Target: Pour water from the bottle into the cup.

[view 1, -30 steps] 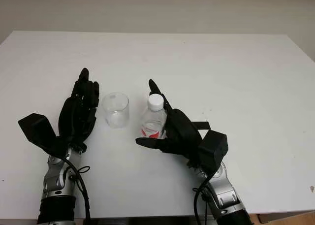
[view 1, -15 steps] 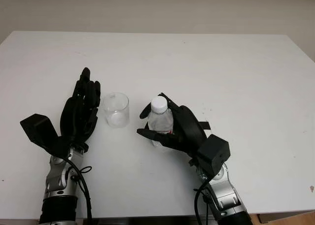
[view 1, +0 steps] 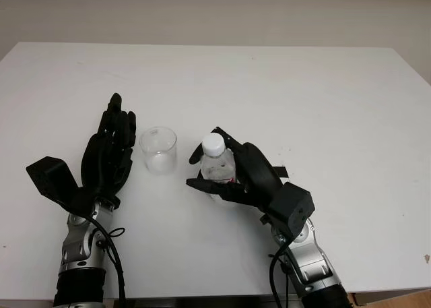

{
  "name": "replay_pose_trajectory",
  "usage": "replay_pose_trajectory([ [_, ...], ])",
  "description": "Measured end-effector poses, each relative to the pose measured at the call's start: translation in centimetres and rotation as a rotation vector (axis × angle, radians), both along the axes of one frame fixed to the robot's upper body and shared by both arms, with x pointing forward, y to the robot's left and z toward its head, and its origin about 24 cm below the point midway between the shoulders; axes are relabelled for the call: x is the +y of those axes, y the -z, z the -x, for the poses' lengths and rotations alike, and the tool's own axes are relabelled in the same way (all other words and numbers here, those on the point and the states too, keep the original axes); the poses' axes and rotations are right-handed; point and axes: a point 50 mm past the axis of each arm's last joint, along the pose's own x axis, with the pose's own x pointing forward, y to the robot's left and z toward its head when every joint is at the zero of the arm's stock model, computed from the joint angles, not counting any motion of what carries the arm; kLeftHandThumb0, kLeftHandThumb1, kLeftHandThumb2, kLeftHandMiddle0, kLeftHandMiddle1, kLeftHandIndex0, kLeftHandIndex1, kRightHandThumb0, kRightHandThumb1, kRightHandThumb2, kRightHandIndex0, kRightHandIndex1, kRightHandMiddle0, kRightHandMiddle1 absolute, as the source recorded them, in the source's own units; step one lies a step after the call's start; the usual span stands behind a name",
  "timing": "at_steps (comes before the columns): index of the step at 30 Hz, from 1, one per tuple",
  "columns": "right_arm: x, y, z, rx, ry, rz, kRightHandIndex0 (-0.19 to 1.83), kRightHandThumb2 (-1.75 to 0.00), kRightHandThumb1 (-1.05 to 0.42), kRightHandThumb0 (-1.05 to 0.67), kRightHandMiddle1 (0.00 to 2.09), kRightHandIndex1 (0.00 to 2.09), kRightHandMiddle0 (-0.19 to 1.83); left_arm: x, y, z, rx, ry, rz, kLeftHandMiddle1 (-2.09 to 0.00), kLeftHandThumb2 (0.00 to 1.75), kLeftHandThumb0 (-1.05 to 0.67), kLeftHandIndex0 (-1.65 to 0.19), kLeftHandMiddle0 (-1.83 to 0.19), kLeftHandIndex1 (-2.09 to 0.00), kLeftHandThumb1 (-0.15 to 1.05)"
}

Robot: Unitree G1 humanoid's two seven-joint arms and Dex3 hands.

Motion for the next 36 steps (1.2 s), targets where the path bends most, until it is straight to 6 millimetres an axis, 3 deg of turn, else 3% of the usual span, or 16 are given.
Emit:
replay_pose_trajectory([
  [4, -1.0, -2.7, -3.1, -0.100, 0.091, 0.045, 1.81, -0.42, -1.05, -0.35, 2.09, 2.09, 1.64, 0.0, -0.2, -0.2, -0.007, 0.003, 0.000, -0.05, 0.40, -0.72, 0.08, 0.08, -0.05, 1.05],
  [8, -1.5, -5.7, -6.2, -0.224, 0.140, 0.114, 1.53, -0.37, -1.05, -0.39, 2.09, 2.09, 1.28, -0.1, -0.4, -0.3, -0.013, 0.005, -0.001, -0.05, 0.39, -0.72, 0.07, 0.08, -0.06, 1.05],
  [14, -1.3, -8.7, -9.1, -0.376, 0.177, 0.273, 1.43, -0.35, -1.05, -0.41, 2.09, 2.09, 1.15, -0.1, -0.4, -0.3, -0.012, -0.001, -0.005, -0.05, 0.39, -0.73, 0.06, 0.08, -0.06, 1.05],
  [24, 1.0, -9.6, -11.3, -0.498, 0.159, 0.637, 1.33, -0.30, -1.05, -0.44, 2.09, 2.09, 0.98, -0.1, -0.3, -0.3, -0.021, -0.015, -0.004, -0.06, 0.39, -0.72, 0.04, 0.07, -0.06, 1.05],
  [29, 1.7, -8.7, -11.4, -0.598, 0.160, 0.822, 1.30, -0.24, -1.05, -0.43, 2.09, 2.09, 0.96, -0.2, -0.3, -0.3, -0.019, -0.020, 0.003, -0.05, 0.40, -0.69, 0.06, 0.08, -0.05, 1.05],
  [36, 2.9, -8.2, -11.2, -0.813, 0.135, 1.076, 1.28, -0.22, -1.05, -0.41, 2.09, 2.09, 0.79, -0.2, -0.3, -0.3, -0.035, -0.024, -0.001, -0.06, 0.40, -0.72, 0.06, 0.07, -0.05, 1.05],
])
